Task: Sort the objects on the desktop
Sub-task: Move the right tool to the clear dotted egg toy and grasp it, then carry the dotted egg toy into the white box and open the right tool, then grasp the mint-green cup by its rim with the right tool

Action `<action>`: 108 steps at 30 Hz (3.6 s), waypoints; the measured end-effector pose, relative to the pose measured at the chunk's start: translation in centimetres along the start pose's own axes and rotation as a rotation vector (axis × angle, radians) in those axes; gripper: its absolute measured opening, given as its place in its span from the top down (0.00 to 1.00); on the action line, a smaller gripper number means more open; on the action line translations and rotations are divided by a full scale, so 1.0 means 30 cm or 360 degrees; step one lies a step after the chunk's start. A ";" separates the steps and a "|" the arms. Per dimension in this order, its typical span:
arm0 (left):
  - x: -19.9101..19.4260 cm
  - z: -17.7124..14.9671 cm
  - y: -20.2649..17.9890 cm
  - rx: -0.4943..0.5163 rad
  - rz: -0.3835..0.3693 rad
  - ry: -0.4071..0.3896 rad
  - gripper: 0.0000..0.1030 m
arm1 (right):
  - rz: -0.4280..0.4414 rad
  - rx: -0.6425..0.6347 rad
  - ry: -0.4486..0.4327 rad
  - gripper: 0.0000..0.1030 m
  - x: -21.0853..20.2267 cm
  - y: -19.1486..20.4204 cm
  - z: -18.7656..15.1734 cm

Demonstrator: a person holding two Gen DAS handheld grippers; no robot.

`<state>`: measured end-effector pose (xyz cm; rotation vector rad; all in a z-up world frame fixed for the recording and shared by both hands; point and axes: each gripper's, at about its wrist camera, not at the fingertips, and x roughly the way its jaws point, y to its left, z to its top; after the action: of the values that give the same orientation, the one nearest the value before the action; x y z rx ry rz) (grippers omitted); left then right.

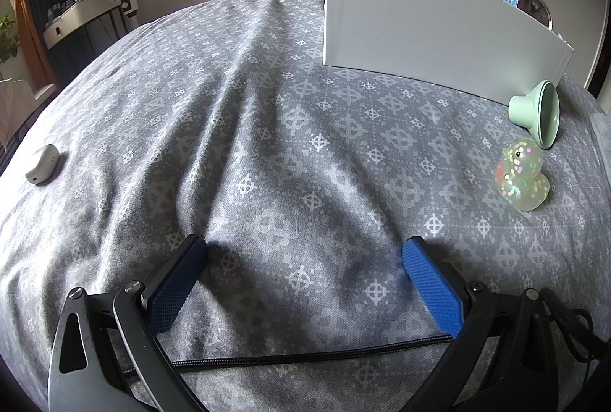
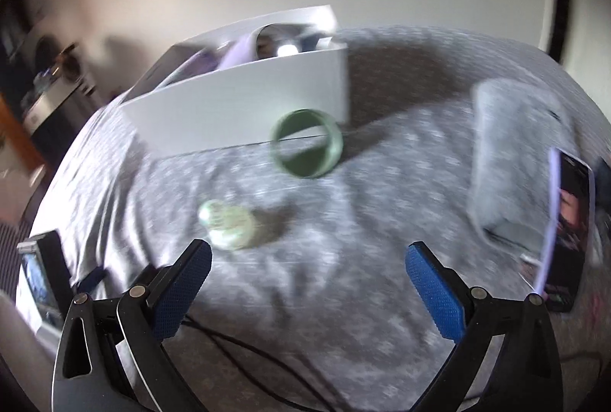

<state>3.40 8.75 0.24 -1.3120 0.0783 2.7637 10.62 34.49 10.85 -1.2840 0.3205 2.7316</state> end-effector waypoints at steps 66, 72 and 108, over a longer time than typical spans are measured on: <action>-0.003 -0.003 -0.003 0.0001 0.0000 -0.0001 0.00 | 0.0016 -0.0157 -0.0171 0.27 0.119 0.273 0.411; -0.003 -0.003 -0.003 0.0001 0.0000 -0.0001 0.00 | 0.0059 -0.0098 -0.0116 0.25 0.076 0.122 0.183; -0.004 -0.004 -0.003 0.0001 0.0000 -0.0001 0.00 | -0.0084 0.0023 0.0111 0.26 0.373 -0.004 0.192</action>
<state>3.57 8.83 0.26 -1.3113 0.0794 2.7639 -0.79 36.03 5.77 -1.3658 0.3075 2.6406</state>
